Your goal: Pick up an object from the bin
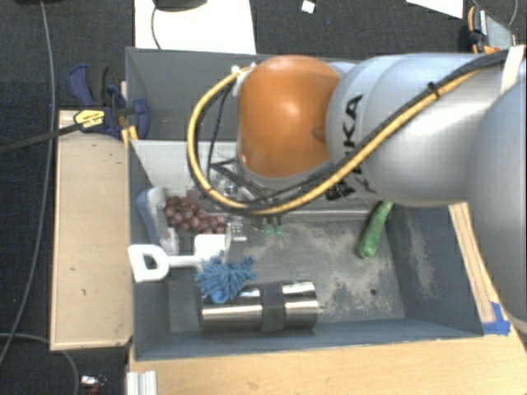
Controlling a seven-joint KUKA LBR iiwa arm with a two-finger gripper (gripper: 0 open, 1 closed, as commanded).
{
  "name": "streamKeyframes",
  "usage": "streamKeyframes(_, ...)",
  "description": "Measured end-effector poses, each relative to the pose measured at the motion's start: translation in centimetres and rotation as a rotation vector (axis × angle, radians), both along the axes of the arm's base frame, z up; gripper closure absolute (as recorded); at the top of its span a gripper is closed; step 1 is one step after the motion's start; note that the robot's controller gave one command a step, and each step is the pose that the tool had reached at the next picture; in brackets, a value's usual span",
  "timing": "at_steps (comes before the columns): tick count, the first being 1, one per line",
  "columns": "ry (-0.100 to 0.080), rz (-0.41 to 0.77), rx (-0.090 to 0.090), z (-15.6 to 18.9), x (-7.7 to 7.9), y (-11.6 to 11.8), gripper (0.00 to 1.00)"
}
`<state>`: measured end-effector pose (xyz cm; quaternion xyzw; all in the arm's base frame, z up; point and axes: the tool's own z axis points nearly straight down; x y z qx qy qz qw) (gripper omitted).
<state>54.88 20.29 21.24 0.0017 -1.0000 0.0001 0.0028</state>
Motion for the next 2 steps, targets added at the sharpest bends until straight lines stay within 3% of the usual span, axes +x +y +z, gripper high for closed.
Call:
streamKeyframes(1, -0.008, -0.008, 0.002, 0.5, 0.2, -0.1, 0.0)
streamKeyframes(2, -0.019, 0.271, 0.006, -10.0, -0.1, 4.0, 0.0)
